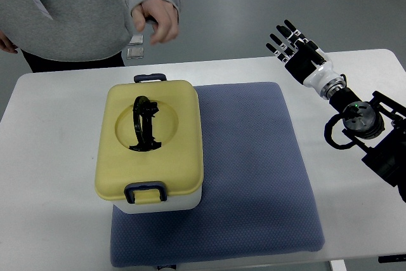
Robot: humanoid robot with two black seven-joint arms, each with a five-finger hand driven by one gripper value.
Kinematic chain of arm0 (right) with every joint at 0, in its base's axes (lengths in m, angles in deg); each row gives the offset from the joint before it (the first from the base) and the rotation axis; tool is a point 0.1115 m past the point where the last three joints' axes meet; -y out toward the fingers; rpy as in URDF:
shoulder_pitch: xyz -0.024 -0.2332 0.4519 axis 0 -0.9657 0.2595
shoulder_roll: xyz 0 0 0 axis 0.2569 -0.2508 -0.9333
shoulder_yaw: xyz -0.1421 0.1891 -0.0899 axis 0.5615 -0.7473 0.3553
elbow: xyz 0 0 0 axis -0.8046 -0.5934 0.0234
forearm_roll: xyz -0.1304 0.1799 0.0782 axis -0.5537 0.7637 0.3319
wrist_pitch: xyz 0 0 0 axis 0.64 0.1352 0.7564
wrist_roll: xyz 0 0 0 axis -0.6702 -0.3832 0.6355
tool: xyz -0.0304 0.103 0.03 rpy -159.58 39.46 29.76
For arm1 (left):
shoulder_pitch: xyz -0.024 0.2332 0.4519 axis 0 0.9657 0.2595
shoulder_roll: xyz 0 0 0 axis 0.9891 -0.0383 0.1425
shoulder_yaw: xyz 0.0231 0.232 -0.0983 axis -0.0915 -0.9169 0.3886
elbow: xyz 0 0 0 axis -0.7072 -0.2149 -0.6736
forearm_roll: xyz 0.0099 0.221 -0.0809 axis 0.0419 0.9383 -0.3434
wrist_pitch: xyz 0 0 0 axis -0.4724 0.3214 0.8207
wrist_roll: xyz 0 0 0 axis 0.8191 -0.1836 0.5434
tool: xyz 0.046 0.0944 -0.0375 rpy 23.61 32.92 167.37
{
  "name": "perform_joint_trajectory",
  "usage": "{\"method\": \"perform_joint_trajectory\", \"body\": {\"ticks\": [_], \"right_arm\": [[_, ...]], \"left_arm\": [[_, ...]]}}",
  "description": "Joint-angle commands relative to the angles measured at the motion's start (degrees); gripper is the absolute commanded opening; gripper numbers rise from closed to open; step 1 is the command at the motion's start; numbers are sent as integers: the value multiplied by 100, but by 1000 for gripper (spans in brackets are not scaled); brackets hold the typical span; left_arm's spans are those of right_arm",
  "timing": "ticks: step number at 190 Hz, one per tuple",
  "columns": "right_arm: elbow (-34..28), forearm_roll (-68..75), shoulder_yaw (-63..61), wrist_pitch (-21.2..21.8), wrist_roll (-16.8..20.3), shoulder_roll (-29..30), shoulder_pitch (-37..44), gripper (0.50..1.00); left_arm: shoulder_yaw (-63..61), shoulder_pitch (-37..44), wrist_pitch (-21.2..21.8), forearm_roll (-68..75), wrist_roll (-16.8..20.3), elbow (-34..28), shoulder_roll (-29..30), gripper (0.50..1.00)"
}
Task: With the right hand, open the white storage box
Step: 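Move the right hand over the yellow lid of the white box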
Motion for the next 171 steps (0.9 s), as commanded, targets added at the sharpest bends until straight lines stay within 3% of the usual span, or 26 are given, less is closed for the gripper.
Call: {"method": "perform_joint_trajectory", "body": {"ticks": [1,64,105,124,171], "right_arm": [[0,-5,15,-2,3,0,9,944],[-35,-857,33,138,47,-79,185,944],[-281,-3925,209,1114,161,-237,993,944],[-588,-5751,253,1790,170,-299,1555,944],[-1898,-8178,595,1810,179,-422,2847,944]], "left_arm": [[-6,-1,0,-1,-9,13,0,1000],[11,-1,18,-1,-18,30,0,1000],[11,-1,9,17,-18,57,0,1000],[-6,-1,0,35,-18,118,0,1000],[-15,-1,0,26,-9,145,0,1000]]}}
